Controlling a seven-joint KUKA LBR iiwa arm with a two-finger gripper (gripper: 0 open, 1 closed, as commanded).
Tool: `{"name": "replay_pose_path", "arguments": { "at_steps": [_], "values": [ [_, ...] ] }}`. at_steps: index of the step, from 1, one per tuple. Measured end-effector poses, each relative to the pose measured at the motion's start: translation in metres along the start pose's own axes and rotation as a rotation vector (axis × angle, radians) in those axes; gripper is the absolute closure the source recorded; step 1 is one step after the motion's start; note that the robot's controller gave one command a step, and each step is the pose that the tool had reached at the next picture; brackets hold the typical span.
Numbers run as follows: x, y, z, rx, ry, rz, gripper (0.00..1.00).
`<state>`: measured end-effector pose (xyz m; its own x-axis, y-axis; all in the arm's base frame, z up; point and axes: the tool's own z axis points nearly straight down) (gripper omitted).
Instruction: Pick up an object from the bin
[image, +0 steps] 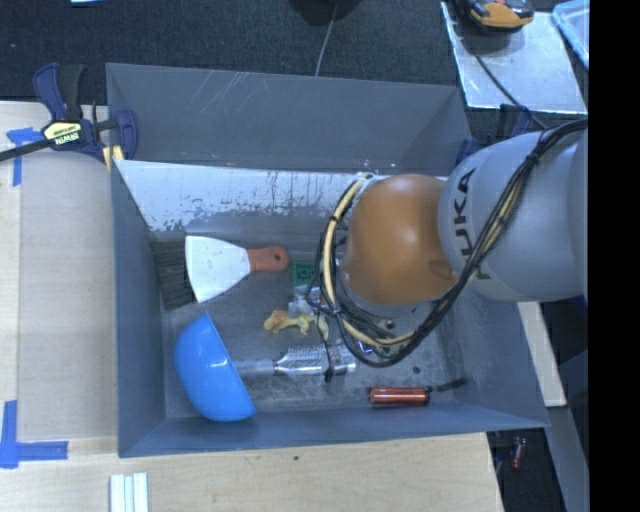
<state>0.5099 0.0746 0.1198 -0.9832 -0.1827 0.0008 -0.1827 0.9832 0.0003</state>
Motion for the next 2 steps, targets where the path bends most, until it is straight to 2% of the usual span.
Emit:
{"name": "replay_pose_path", "arguments": {
  "at_steps": [1,2],
  "values": [
    [0.006,-0.002,-0.022,0.001,-0.011,-0.052,0.0],
    [0.01,-0.035,-0.002,0.001,0.003,-0.024,0.0]
  ]
}}
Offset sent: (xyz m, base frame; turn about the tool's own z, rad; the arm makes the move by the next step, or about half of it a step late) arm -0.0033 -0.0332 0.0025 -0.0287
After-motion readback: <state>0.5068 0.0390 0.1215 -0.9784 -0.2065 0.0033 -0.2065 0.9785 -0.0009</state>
